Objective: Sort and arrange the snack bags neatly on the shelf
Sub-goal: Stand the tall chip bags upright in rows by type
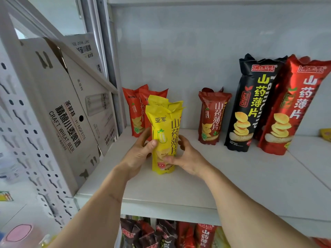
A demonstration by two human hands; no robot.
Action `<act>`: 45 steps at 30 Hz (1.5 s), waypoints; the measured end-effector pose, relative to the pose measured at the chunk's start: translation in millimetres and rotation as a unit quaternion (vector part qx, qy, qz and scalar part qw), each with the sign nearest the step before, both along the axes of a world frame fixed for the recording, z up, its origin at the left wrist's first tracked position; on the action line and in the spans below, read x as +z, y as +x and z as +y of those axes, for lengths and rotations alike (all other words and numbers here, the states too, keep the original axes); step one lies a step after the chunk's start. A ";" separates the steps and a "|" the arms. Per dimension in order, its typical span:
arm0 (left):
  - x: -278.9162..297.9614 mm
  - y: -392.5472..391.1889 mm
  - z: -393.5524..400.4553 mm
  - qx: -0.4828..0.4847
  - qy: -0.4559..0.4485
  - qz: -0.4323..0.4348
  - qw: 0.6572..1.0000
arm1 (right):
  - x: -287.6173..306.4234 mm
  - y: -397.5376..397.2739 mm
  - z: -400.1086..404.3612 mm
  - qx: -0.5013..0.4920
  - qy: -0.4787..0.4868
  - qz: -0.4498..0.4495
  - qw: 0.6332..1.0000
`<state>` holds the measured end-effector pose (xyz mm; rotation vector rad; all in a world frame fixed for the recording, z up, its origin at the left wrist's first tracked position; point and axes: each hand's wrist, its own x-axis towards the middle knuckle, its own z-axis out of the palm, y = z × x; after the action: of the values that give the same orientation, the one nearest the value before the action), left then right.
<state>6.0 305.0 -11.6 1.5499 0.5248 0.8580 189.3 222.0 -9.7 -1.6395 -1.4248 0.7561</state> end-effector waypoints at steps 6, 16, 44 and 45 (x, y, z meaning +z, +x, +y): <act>-8.9 10.7 9.3 -0.031 -0.028 0.013 0.999 | -18.5 5.4 -3.0 -0.077 -0.027 -0.109 0.991; -13.1 46.4 37.4 -0.039 -0.034 0.029 0.998 | -16.3 23.8 14.8 -0.124 0.000 -0.128 0.984; -15.6 132.4 107.0 -0.016 -0.044 0.016 0.999 | -20.7 62.9 72.6 -0.251 0.038 -0.143 0.957; -15.5 134.2 108.1 -0.018 -0.045 0.017 0.999 | -20.6 62.7 73.3 -0.260 0.032 -0.144 0.954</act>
<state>140.2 413.1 -27.2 1.4895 0.5521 0.7718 252.0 295.2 -30.3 -2.0116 -1.1067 0.1719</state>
